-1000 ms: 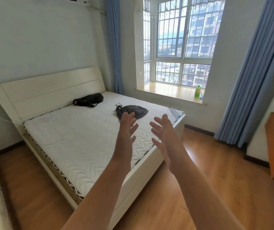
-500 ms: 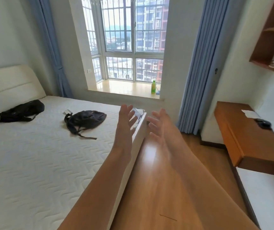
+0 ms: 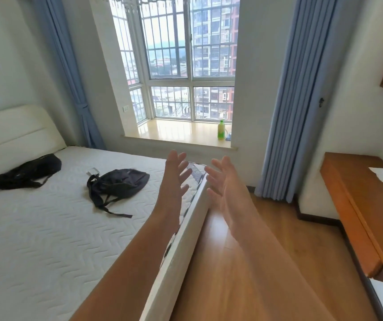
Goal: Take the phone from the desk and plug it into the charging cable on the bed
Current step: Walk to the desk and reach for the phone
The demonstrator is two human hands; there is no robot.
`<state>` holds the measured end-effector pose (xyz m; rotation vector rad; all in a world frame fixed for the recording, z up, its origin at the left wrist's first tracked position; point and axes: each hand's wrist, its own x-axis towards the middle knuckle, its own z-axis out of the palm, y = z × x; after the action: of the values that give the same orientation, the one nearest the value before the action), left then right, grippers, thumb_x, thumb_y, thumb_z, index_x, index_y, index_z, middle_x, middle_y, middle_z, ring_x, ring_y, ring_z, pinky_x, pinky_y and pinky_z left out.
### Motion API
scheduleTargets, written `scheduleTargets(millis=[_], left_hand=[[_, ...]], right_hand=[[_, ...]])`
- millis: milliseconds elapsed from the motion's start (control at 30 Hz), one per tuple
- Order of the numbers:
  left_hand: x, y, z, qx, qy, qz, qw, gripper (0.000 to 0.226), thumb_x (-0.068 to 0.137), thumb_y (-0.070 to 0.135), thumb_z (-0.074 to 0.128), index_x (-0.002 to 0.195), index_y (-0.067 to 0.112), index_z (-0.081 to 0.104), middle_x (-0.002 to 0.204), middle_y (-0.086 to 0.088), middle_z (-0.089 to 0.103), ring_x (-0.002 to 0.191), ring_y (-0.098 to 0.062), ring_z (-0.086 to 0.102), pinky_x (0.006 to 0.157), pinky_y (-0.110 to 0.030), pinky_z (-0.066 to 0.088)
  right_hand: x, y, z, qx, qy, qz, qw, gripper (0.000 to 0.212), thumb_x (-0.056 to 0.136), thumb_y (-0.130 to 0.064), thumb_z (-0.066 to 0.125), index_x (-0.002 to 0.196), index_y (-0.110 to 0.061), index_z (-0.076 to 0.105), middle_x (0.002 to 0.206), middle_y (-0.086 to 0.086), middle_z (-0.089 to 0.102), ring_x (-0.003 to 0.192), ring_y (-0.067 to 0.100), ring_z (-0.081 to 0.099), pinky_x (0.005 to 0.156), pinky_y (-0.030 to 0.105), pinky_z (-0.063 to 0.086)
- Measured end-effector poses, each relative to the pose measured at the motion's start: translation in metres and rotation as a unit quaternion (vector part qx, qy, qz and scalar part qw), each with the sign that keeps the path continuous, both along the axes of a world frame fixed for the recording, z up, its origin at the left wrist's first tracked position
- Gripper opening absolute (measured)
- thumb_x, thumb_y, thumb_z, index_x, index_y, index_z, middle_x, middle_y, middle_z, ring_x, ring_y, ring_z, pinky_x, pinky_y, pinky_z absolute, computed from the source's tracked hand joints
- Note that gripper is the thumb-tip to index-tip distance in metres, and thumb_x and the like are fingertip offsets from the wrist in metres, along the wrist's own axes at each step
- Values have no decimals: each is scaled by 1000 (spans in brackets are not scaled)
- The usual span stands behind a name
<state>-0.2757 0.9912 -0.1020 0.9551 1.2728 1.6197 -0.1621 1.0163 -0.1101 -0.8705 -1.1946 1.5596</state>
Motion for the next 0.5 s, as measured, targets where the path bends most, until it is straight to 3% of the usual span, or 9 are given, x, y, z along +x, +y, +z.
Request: scheduleTargets(millis=[100, 367, 500], left_hand=[[-6, 45, 13, 6, 9, 25, 1000, 59, 97, 63, 25, 138, 30, 50, 144, 4, 51, 128, -14, 51, 114, -47, 30], [-6, 132, 17, 27, 1, 39, 999, 60, 94, 64, 26, 139, 32, 50, 145, 5, 50, 128, -11, 51, 114, -45, 31], [-11, 182, 21, 28, 2, 39, 999, 58, 96, 61, 25, 138, 31, 50, 146, 4, 49, 128, -11, 50, 113, -44, 30]], right_hand=[[-6, 46, 10, 31, 11, 15, 999, 60, 93, -61, 32, 140, -25, 43, 131, -9, 55, 127, 11, 47, 103, 32, 35], [-14, 139, 20, 35, 19, 36, 999, 61, 92, -60, 36, 139, -23, 46, 133, -5, 57, 125, 10, 49, 110, 40, 35], [-16, 188, 20, 33, 17, 30, 999, 74, 80, -70, 38, 139, -25, 46, 136, -5, 55, 126, 11, 48, 110, 40, 34]])
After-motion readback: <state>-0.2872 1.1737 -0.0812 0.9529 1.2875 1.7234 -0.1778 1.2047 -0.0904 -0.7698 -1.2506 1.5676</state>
